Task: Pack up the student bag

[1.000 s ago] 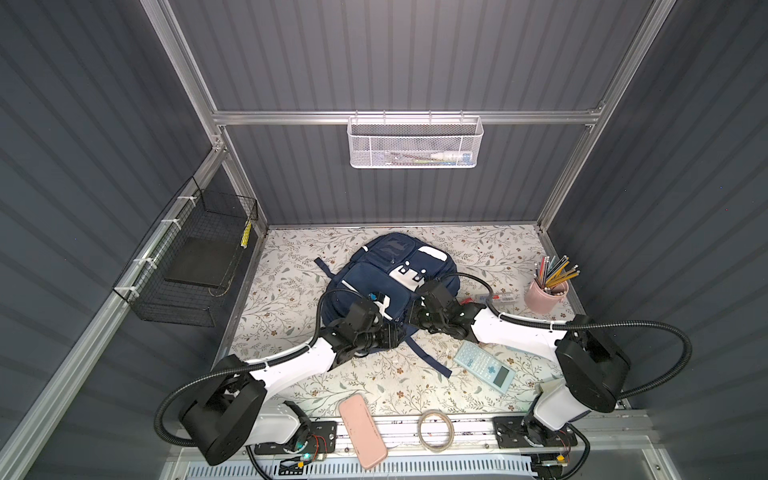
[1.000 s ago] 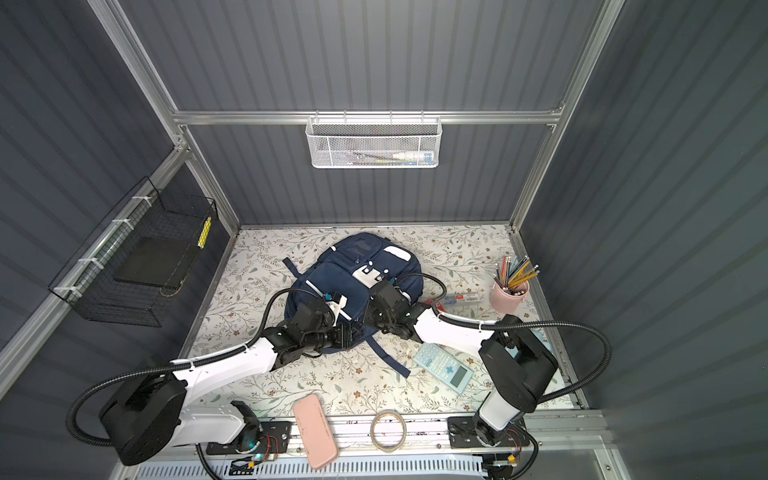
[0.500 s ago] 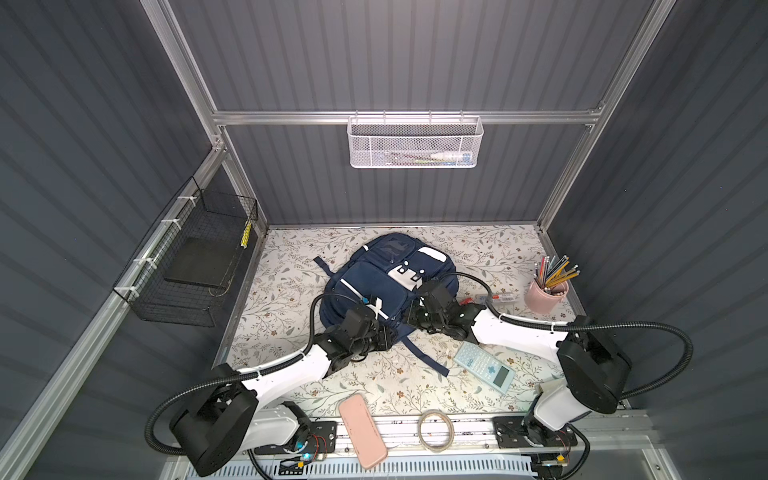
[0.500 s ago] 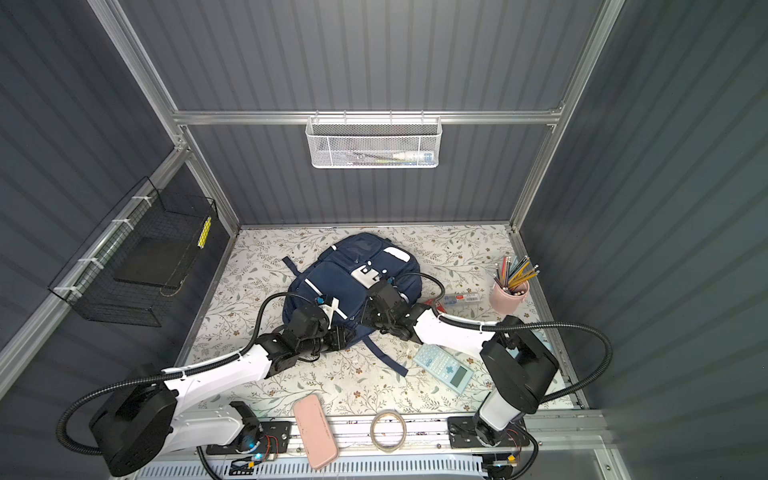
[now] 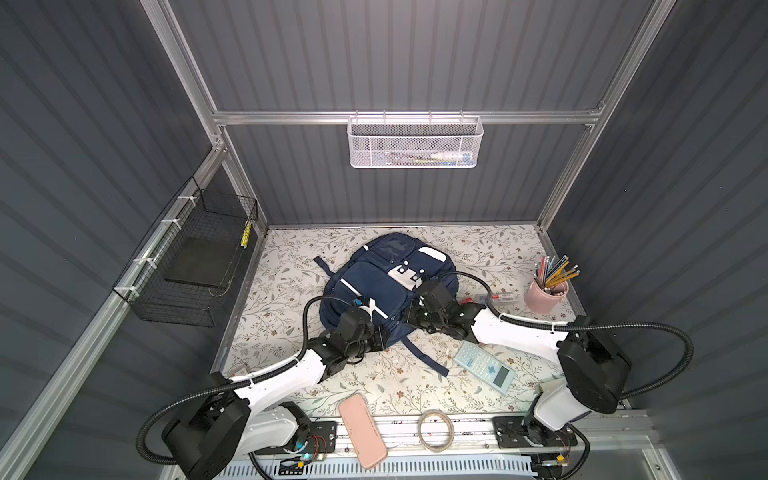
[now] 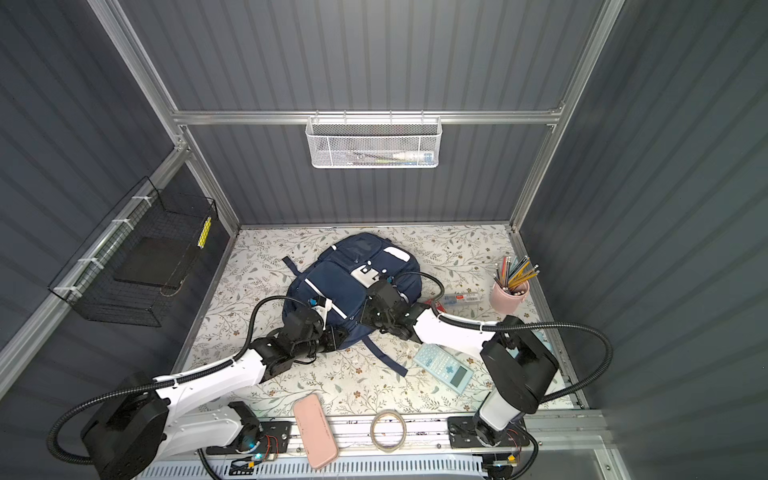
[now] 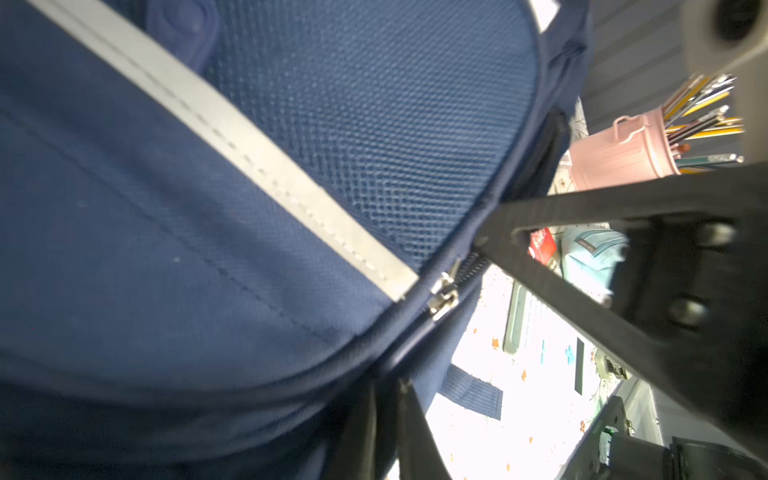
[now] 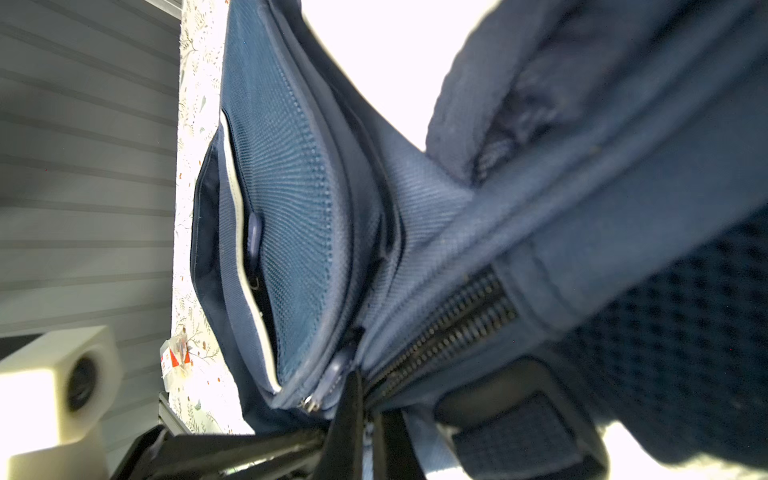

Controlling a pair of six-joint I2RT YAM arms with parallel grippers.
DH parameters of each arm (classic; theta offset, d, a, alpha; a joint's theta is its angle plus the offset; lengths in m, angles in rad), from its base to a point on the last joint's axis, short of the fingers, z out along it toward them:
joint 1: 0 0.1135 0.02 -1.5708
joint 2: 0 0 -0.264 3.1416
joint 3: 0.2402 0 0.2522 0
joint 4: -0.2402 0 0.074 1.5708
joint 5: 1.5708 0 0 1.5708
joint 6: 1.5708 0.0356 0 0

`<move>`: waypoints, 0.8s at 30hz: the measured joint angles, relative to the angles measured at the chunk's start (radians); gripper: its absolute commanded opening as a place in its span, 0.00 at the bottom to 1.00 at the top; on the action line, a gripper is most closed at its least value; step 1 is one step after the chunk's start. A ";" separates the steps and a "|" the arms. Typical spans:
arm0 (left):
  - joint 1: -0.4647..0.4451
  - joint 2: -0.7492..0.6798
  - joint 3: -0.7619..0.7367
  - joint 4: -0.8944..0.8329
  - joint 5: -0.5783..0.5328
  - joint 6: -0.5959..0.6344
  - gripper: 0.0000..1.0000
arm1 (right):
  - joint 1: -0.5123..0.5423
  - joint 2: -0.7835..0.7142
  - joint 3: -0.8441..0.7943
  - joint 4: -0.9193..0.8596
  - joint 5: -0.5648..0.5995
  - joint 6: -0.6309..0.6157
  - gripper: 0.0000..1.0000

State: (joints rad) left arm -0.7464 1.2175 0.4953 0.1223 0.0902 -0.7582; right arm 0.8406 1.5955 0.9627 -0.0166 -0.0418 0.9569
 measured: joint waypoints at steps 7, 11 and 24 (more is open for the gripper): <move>-0.013 0.068 0.002 0.047 0.024 0.035 0.38 | 0.005 0.003 0.012 -0.015 -0.002 -0.008 0.00; -0.014 0.085 0.026 0.023 0.010 0.059 0.35 | 0.005 0.008 0.018 -0.015 -0.003 -0.009 0.00; -0.014 0.095 0.048 -0.010 0.002 0.095 0.00 | 0.010 0.014 0.021 -0.013 0.003 -0.020 0.21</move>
State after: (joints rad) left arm -0.7605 1.3121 0.5434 0.1123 0.0921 -0.6632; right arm 0.8501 1.6093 0.9836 -0.0299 -0.0383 0.9367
